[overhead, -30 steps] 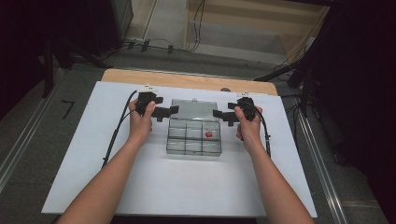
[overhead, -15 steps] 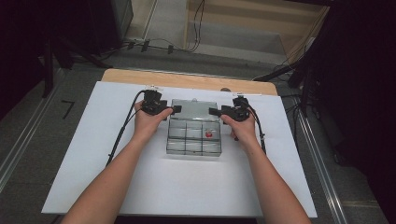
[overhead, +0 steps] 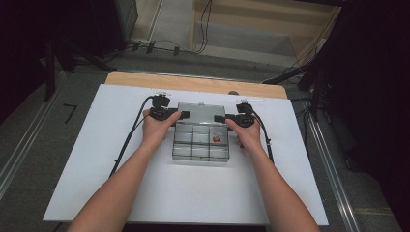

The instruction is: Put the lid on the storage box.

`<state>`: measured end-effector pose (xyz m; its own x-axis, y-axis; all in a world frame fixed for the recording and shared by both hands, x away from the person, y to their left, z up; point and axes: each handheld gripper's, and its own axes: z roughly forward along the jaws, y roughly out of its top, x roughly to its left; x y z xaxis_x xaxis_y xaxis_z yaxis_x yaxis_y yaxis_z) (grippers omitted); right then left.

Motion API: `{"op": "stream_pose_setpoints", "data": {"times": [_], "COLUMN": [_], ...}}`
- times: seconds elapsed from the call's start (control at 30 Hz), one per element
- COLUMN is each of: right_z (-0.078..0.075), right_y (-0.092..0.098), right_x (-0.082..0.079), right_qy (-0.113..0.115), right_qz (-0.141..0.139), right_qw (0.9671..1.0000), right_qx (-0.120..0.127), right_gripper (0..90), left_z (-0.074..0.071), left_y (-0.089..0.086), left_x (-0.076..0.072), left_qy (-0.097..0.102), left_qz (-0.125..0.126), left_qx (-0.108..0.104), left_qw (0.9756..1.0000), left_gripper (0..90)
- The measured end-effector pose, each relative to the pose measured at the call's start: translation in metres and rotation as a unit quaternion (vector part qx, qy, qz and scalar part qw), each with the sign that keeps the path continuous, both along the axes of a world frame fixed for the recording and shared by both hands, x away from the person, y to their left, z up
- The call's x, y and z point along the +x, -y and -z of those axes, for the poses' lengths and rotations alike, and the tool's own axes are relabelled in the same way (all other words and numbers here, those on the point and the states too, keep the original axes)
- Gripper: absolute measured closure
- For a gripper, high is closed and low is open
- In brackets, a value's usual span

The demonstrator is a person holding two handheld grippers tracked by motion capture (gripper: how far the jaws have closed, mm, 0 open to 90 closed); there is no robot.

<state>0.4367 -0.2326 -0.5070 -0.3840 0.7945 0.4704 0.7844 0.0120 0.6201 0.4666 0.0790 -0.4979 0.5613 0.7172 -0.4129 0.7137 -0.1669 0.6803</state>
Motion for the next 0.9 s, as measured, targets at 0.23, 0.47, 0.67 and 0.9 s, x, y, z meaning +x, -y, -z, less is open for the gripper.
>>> {"op": "stream_pose_setpoints", "data": {"times": [0.23,0.47,0.67,0.9], "right_z": [0.008,0.010,0.007,-0.001], "right_y": [-0.002,-0.001,0.002,0.005], "right_x": [0.002,0.003,0.002,-0.003], "right_qy": [-0.026,-0.030,-0.012,0.031], "right_qz": [-0.008,-0.010,-0.013,-0.017], "right_qw": [0.9993,0.9987,0.9990,0.9988], "right_qx": [0.025,0.040,0.041,0.033], "right_gripper": [25.4,28.0,36.5,47.7], "left_z": [0.003,0.005,0.006,-0.003], "left_y": [0.002,0.000,0.001,-0.002], "left_x": [0.000,0.002,0.003,0.001], "left_qy": [-0.012,-0.029,-0.045,-0.026], "left_qz": [-0.011,-0.011,-0.003,0.002], "left_qx": [0.014,0.001,-0.038,-0.053], "left_qw": [0.9998,0.9995,0.9982,0.9982], "left_gripper": [32.4,32.5,38.6,49.8]}}
